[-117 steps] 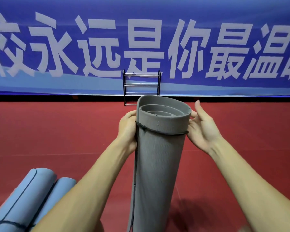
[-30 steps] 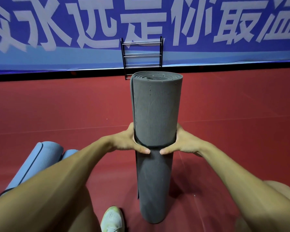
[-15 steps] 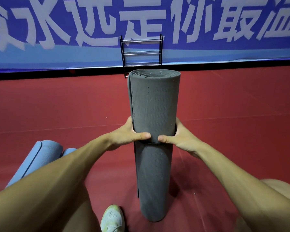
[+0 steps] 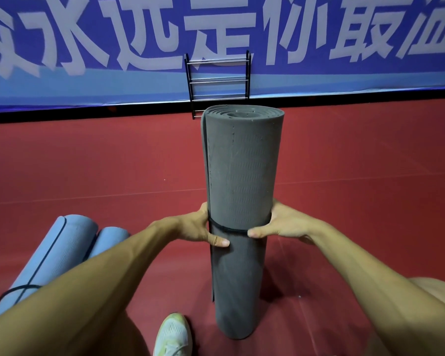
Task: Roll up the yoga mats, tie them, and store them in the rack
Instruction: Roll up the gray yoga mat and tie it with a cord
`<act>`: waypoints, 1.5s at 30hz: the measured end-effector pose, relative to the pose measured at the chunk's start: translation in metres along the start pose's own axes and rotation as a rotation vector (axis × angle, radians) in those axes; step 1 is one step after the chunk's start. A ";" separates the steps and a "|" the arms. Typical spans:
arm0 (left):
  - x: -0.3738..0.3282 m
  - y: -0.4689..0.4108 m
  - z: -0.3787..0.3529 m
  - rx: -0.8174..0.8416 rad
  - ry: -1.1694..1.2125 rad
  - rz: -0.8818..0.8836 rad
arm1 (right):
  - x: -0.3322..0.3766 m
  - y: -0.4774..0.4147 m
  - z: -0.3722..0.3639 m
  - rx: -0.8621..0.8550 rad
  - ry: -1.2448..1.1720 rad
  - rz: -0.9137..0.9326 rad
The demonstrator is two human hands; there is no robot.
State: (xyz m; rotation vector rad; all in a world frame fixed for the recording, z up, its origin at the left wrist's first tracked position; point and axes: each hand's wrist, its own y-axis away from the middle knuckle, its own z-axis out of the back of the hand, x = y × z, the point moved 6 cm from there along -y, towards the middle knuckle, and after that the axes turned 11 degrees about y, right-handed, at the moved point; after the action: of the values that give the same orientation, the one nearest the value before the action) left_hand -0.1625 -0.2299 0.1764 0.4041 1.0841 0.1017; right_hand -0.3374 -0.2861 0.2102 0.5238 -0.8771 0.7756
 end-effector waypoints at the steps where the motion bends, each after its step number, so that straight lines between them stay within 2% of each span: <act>1: -0.007 0.003 0.003 -0.004 0.021 -0.023 | 0.002 0.000 0.005 -0.036 -0.040 0.001; 4: -0.025 0.009 0.016 -0.018 0.253 -0.120 | -0.002 -0.001 0.020 -0.186 -0.192 -0.002; 6: -0.024 0.011 0.026 -0.084 0.337 -0.154 | -0.004 -0.002 0.015 -0.169 -0.172 -0.013; 10: -0.003 0.008 0.013 -0.008 0.110 -0.063 | -0.014 -0.002 0.000 -0.087 -0.044 -0.033; 13: 0.002 0.002 0.011 -0.060 0.024 -0.066 | -0.017 -0.002 -0.010 -0.030 0.086 -0.046; 15: -0.001 -0.001 0.010 -0.065 0.030 -0.073 | -0.016 -0.003 -0.008 -0.037 0.110 -0.038; 18: -0.014 0.005 0.006 0.001 0.187 -0.071 | -0.004 -0.001 0.002 -0.061 0.044 0.003; 21: -0.043 0.016 0.013 -0.002 0.445 -0.217 | 0.018 0.005 0.027 -0.235 -0.158 0.061; 24: -0.072 0.023 0.037 -0.155 0.732 -0.331 | 0.046 0.011 0.063 -0.420 -0.359 0.072; 27: -0.111 0.031 0.067 -0.361 0.841 -0.356 | 0.084 0.018 0.100 -0.580 -0.358 0.065; 29: -0.147 0.040 0.086 -0.511 0.781 -0.379 | 0.107 0.020 0.116 -0.659 -0.223 0.042; 31: -0.184 0.048 0.095 -0.598 0.562 -0.354 | 0.128 0.020 0.123 -0.681 -0.050 0.043; 33: -0.208 0.047 0.094 -0.600 0.271 -0.280 | 0.143 0.018 0.123 -0.668 0.090 0.049; 35: -0.217 0.046 0.089 -0.585 0.094 -0.226 | 0.155 0.014 0.120 -0.632 0.198 0.037; 40: -0.218 0.049 0.068 -0.578 -0.181 -0.191 | 0.163 0.001 0.105 -0.528 0.464 -0.064; 45: -0.212 0.068 0.064 -0.560 -0.296 -0.222 | 0.164 -0.002 0.091 -0.485 0.579 -0.077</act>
State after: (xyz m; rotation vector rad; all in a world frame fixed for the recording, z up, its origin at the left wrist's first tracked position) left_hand -0.1990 -0.2433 0.4050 -0.2017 0.7597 0.1387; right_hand -0.3131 -0.2879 0.3958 -0.1017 -0.4708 0.5696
